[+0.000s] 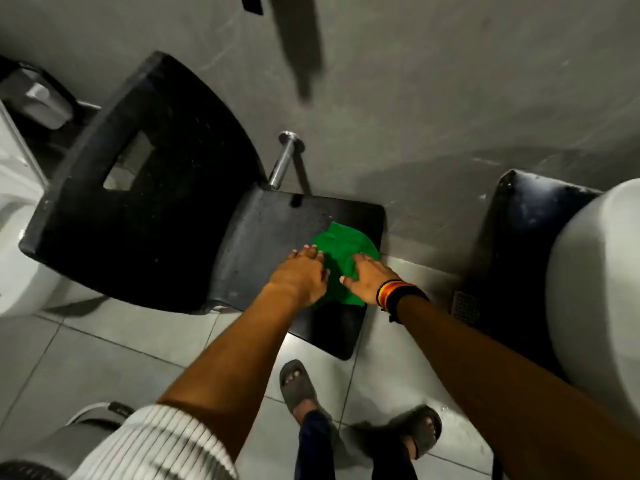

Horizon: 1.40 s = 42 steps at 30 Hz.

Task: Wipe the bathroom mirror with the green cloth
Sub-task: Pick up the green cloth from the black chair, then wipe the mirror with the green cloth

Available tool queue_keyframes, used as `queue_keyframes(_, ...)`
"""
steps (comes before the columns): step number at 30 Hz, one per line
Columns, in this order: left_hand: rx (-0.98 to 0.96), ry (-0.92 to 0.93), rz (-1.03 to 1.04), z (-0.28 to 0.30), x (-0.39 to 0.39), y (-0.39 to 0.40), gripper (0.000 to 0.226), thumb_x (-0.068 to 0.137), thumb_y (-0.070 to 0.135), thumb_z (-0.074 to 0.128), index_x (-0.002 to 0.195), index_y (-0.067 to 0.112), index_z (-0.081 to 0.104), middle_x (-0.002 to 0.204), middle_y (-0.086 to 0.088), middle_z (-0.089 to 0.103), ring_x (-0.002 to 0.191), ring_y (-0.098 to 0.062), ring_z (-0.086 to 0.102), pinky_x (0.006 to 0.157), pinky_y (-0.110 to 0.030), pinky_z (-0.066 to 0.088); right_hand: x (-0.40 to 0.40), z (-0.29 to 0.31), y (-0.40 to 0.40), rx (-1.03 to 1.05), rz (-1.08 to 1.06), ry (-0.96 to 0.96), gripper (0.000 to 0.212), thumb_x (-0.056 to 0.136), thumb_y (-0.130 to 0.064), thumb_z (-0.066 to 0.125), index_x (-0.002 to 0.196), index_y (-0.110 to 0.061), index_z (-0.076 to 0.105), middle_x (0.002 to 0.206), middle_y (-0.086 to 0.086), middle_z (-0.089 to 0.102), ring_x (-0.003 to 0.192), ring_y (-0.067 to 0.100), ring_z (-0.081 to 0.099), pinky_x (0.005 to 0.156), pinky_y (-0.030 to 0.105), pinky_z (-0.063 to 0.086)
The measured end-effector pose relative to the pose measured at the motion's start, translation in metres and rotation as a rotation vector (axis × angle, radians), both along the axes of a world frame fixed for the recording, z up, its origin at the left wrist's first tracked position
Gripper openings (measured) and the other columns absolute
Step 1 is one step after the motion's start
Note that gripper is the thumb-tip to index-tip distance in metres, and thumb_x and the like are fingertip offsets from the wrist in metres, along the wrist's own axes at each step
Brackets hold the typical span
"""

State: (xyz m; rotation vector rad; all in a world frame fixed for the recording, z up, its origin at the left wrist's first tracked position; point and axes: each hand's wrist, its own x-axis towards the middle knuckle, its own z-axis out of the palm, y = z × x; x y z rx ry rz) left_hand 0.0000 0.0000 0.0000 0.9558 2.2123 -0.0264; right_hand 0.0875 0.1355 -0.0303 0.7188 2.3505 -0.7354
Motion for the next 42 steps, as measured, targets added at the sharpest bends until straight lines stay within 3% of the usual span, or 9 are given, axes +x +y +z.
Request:
queue_keyframes(5, -0.062, -0.040, 0.057, -0.034, -0.012, -0.031, 0.063, 0.103, 0.034, 0.031, 0.158, 0.005, 0.017, 0.168, -0.012, 0.011, 0.156, -0.027, 0.010, 0.127, -0.039, 0.006, -0.031, -0.050, -0.024, 0.027, -0.073, -0.034, 0.092, 0.083, -0.054, 0.062, 0.153, -0.011, 0.021, 0.164, 0.015, 0.011, 0.149, 0.037, 0.018, 0.120, 0.047, 0.026)
queue_keyframes(11, -0.070, -0.034, 0.037, -0.067, -0.014, -0.050, 0.063, 0.103, 0.034, 0.031, 0.158, 0.007, 0.015, 0.169, -0.011, 0.011, 0.156, -0.025, 0.009, 0.127, -0.037, 0.005, -0.052, -0.107, -0.037, 0.121, -0.089, -0.075, 0.119, 0.071, -0.052, 0.076, 0.155, -0.025, -0.004, 0.164, 0.014, -0.012, 0.150, 0.043, -0.005, 0.110, 0.067, 0.030)
queue_keyframes(13, -0.068, -0.035, 0.028, -0.074, -0.010, -0.053, 0.063, 0.103, 0.034, 0.030, 0.158, 0.008, 0.015, 0.169, -0.010, 0.011, 0.156, -0.025, 0.009, 0.127, -0.037, 0.005, -0.051, -0.119, -0.038, 0.169, -0.055, -0.095, 0.108, 0.079, -0.040, 0.073, 0.155, -0.028, -0.002, 0.164, 0.016, -0.002, 0.149, 0.044, 0.001, 0.107, 0.066, 0.036)
queue_keyframes(16, -0.071, -0.041, 0.013, -0.075, -0.007, -0.050, 0.063, 0.103, 0.033, 0.030, 0.158, 0.007, 0.015, 0.169, -0.010, 0.012, 0.156, -0.025, 0.009, 0.128, -0.038, 0.005, -0.049, -0.121, -0.037, 0.300, 0.010, 0.017, 0.068, 0.090, -0.013, 0.056, 0.150, -0.025, 0.027, 0.144, 0.018, 0.037, 0.131, 0.041, 0.036, 0.097, 0.052, 0.050)
queue_keyframes(20, -0.048, -0.029, -0.012, -0.048, -0.004, -0.036, 0.063, 0.103, 0.032, 0.029, 0.158, 0.006, 0.014, 0.169, -0.010, 0.010, 0.156, -0.024, 0.008, 0.128, -0.037, 0.004, -0.042, -0.083, -0.025, 0.246, 0.008, 0.057, 0.051, 0.083, -0.018, 0.062, 0.133, -0.020, 0.050, 0.129, 0.014, 0.051, 0.118, 0.036, 0.050, 0.094, 0.044, 0.052)
queue_keyframes(27, 0.064, 0.132, -0.058, 0.076, -0.025, 0.015, 0.064, 0.101, 0.028, 0.030, 0.158, 0.004, 0.012, 0.169, -0.012, 0.007, 0.157, -0.024, 0.005, 0.128, -0.038, 0.003, -0.032, 0.063, 0.012, 0.301, -0.079, 0.255, 0.047, 0.080, -0.026, 0.050, 0.127, -0.029, 0.055, 0.127, 0.008, 0.052, 0.121, 0.032, 0.051, 0.098, 0.041, 0.050)
queue_keyframes(34, 0.365, 0.457, -0.149, 0.309, -0.047, 0.103, 0.062, 0.102, 0.028, 0.027, 0.158, 0.006, 0.013, 0.169, -0.013, 0.008, 0.156, -0.026, 0.009, 0.126, -0.037, 0.007, -0.014, 0.301, 0.086, 0.434, -0.201, 0.676, 0.053, 0.082, -0.029, 0.045, 0.135, -0.035, 0.052, 0.147, 0.007, 0.046, 0.136, 0.027, 0.043, 0.112, 0.040, 0.040)
queue_keyframes(40, 0.756, 0.752, -0.338, 0.493, 0.001, 0.177, 0.060, 0.102, 0.028, 0.031, 0.157, 0.007, 0.021, 0.167, -0.013, 0.018, 0.155, -0.025, 0.018, 0.126, -0.035, 0.011, 0.058, 0.491, 0.156, 0.846, -0.275, 1.149, 0.046, 0.078, -0.023, 0.049, 0.121, -0.032, 0.064, 0.101, 0.003, 0.059, 0.099, 0.023, 0.059, 0.076, 0.037, 0.055)
queue_keyframes(42, 0.877, 0.860, -0.415, 0.534, 0.022, 0.193, 0.060, 0.101, 0.029, 0.031, 0.157, 0.009, 0.023, 0.167, -0.011, 0.020, 0.154, -0.024, 0.020, 0.127, -0.035, 0.011, 0.082, 0.531, 0.181, 0.959, -0.308, 1.261, 0.048, 0.076, -0.018, 0.050, 0.119, -0.031, 0.066, 0.100, 0.003, 0.057, 0.094, 0.022, 0.056, 0.076, 0.035, 0.055)
